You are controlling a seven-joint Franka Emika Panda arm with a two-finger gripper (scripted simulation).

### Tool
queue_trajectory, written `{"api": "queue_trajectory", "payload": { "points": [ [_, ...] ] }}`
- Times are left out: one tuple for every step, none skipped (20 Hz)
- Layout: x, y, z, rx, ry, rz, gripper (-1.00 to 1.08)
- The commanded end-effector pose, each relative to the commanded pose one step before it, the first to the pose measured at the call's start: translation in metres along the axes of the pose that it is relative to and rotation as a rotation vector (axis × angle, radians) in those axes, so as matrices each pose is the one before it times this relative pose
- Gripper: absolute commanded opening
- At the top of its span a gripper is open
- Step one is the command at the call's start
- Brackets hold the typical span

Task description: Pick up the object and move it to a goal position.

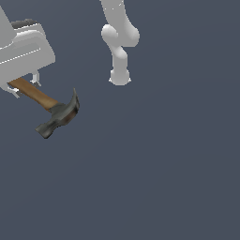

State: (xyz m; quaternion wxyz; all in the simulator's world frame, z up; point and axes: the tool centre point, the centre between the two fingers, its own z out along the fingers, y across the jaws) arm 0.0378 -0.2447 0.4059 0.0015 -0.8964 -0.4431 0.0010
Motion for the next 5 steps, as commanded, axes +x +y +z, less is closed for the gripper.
{"api": "queue_trajectory", "payload": {
  "points": [
    [-0.00099,0.0015,-0.00567,-0.00369,0.00117,-0.0005,-1.0],
    [-0.00023,0.00035,-0.00064,0.0,0.0,0.0,-1.0],
    [-0.00015,0.00025,-0.00043,0.0,0.0,0.0,-1.0],
    [-0.00008,0.00015,-0.00024,0.0,0.0,0.0,-1.0],
    [-0.00002,0.00005,-0.00007,0.0,0.0,0.0,-1.0]
  ]
}}
